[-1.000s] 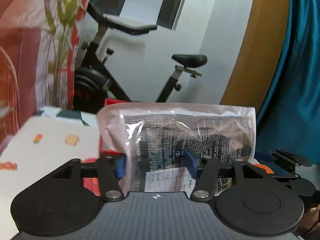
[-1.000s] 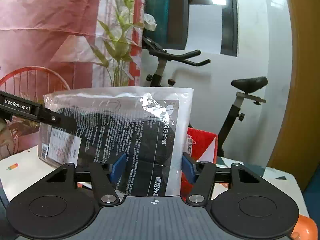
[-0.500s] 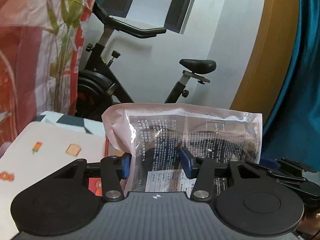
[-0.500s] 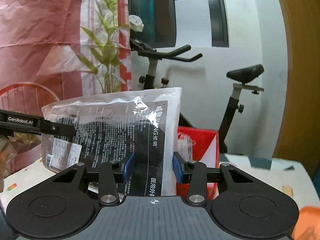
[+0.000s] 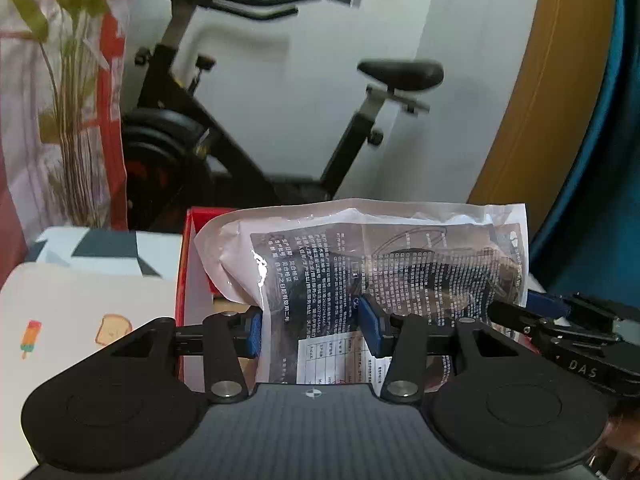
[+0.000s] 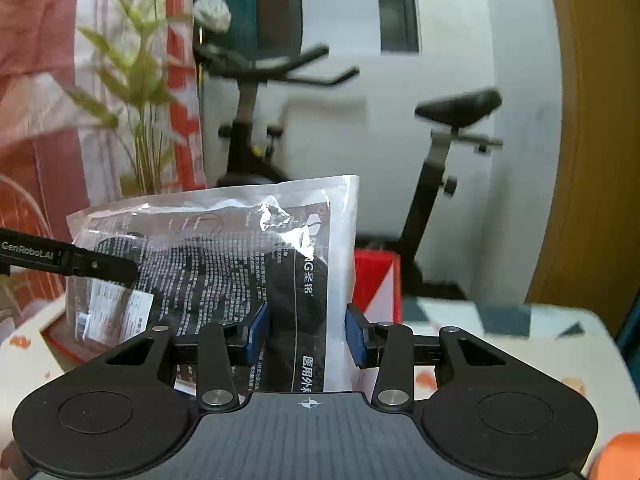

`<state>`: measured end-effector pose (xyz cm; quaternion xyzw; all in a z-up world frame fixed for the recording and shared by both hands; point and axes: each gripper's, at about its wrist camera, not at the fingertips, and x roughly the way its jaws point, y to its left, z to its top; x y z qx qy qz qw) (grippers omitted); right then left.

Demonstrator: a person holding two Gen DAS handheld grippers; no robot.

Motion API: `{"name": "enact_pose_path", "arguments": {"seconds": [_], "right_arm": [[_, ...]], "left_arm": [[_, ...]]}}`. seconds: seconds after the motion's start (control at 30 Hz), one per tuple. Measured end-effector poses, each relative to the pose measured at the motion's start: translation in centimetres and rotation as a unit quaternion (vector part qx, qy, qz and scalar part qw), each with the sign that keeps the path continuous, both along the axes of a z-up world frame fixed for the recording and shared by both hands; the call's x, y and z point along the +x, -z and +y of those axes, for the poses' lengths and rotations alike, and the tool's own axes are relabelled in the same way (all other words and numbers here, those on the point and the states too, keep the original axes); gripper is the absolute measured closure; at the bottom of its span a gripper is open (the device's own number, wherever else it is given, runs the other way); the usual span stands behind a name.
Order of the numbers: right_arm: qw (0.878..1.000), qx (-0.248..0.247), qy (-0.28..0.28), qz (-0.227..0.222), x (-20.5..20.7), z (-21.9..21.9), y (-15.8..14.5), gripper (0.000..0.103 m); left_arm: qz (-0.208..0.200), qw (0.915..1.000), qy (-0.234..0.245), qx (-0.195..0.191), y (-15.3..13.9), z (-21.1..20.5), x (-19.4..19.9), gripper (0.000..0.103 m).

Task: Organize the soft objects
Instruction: 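Carry the clear bag with both grippers over the red strawberry box, then lower the clear bag into the red box and open both grippers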

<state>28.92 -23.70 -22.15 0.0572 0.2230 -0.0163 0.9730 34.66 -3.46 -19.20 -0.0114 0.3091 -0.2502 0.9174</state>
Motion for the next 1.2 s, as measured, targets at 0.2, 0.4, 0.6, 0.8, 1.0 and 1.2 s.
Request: {"name": "enact_pose_path", "arguments": {"seconds": [0.2, 0.4, 0.6, 0.8, 1.0, 1.2], "right_arm": [[0.999, 0.016, -0.009, 0.040, 0.4, 0.1, 2.6, 0.066], [0.998, 0.029, -0.013, 0.048, 0.2, -0.3, 2.4, 0.064], [0.997, 0.048, -0.021, 0.056, 0.1, -1.5, 1.3, 0.068], [0.994, 0.031, -0.068, 0.073, 1.7, -1.0, -0.6, 0.103], [0.977, 0.019, -0.121, 0.174, 7.0, 0.5, -0.1, 0.103], [0.953, 0.068, -0.120, 0.270, 10.2, 0.1, 3.1, 0.102]], "left_arm": [[0.026, 0.9990, 0.018, 0.030, 2.0, -0.1, 1.2, 0.053], [0.041, 0.9982, 0.012, 0.042, 1.9, 1.2, 1.7, 0.045], [0.017, 0.9989, 0.011, 0.042, 0.3, 2.8, 1.0, 0.058], [0.015, 0.9987, 0.026, 0.040, -0.2, 1.7, 1.4, 0.077], [0.082, 0.9924, 0.044, 0.081, 2.7, -1.5, 3.7, 0.079], [0.098, 0.9893, 0.057, 0.092, 3.6, -2.6, 4.0, 0.079]]}}
